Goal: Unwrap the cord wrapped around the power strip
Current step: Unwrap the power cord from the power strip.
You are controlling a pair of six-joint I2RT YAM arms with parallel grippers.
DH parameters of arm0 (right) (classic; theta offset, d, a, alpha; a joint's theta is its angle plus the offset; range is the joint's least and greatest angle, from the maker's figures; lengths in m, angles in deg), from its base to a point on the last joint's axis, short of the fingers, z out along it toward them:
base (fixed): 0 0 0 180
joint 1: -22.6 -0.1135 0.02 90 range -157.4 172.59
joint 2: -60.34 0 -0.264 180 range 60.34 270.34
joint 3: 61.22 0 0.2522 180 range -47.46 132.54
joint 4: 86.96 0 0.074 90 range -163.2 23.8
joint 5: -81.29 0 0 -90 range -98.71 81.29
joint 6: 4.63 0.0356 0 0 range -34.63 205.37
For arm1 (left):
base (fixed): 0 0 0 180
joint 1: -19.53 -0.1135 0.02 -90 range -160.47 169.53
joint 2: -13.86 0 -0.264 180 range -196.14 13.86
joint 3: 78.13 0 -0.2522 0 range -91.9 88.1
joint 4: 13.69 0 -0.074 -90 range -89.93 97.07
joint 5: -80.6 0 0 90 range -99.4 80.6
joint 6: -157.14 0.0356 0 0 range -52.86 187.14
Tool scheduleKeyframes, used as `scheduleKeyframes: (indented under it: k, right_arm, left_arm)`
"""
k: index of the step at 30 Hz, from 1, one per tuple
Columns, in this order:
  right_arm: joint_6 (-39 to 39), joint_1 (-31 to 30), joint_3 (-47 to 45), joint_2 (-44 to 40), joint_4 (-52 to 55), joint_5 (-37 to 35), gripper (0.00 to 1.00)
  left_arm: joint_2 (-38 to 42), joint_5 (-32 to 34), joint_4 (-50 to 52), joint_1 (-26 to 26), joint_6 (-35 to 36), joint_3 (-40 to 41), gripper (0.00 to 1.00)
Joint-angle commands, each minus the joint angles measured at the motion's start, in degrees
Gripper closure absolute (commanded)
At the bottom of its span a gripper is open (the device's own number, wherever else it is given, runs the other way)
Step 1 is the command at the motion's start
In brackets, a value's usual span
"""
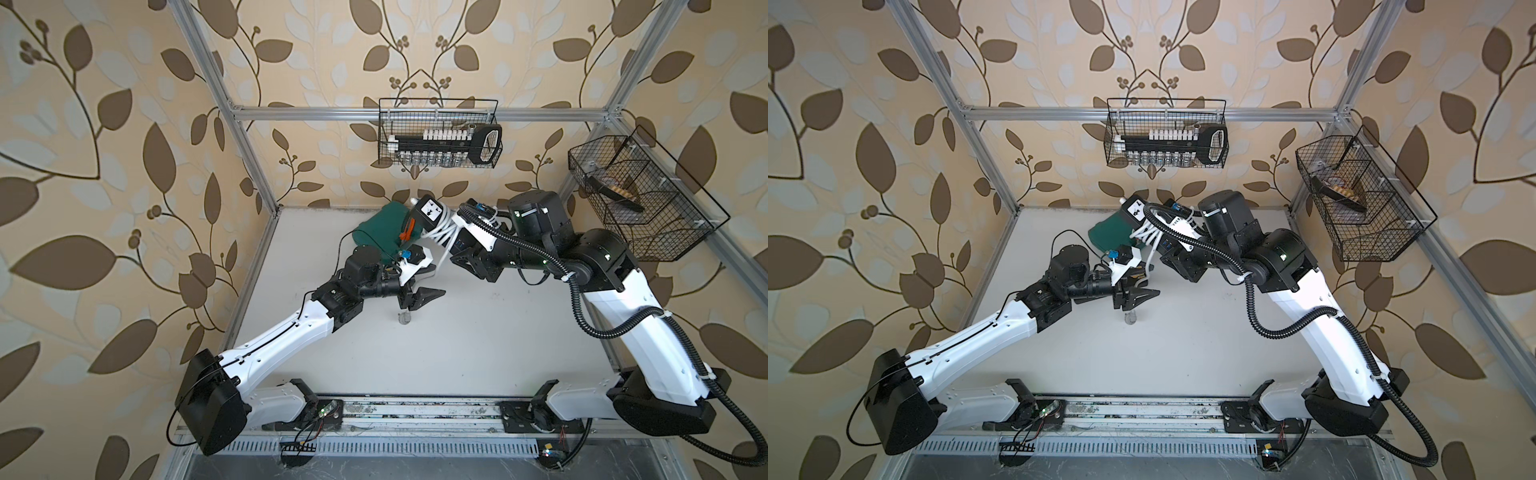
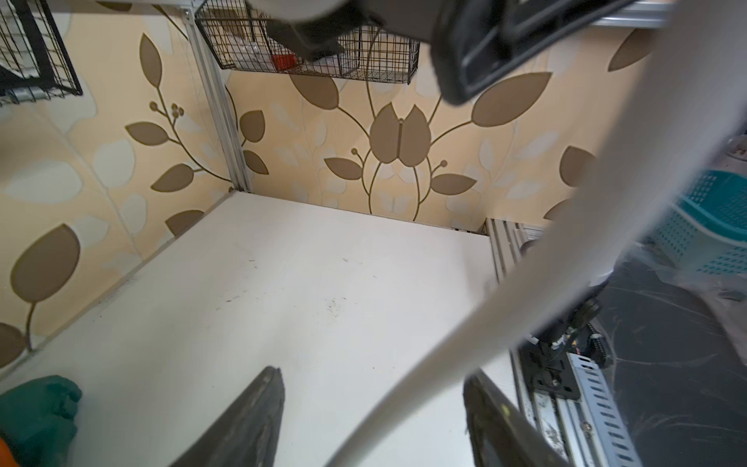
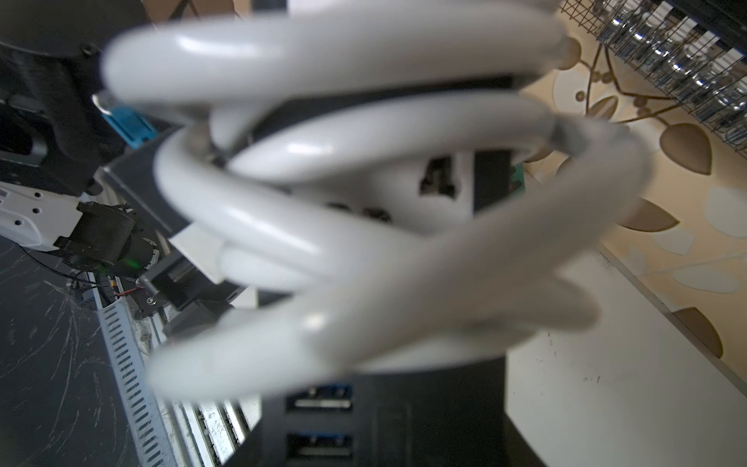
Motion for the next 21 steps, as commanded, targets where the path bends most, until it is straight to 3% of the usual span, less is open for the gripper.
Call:
scheduleKeyframes:
  k: [1, 5, 8, 13, 21]
  right_arm:
    - [1.45, 0.23, 3.0, 0.26, -3.73, 2.47, 1.0]
    - [1.5, 0.57, 3.31, 0.52, -3.58, 1.8, 1.0]
    - [1.59, 1.38, 2.94, 0.39, -3.39, 0.81, 1.0]
    - [1.85, 2.86, 0.26, -0.56, -3.32, -1.82, 1.0]
    - [-0.87, 3.52, -10.91, -2.31, -1.38, -5.51, 1.0]
  left_arm:
    - [-1.38, 1.2, -7.06, 0.49, 0.29, -0.35, 0.41]
    - [-2.04, -0.29, -4.99, 0.49, 2.05, -1.49, 0.76]
    - [-0.83, -0.61, -1.84, 0.5, 4.25, -2.18, 0.9]
    - [2.95, 0.1, 5.25, 0.5, 8.43, -3.33, 1.0]
    - [7.03, 4.02, 22.03, 0.49, 14.02, -12.03, 1.0]
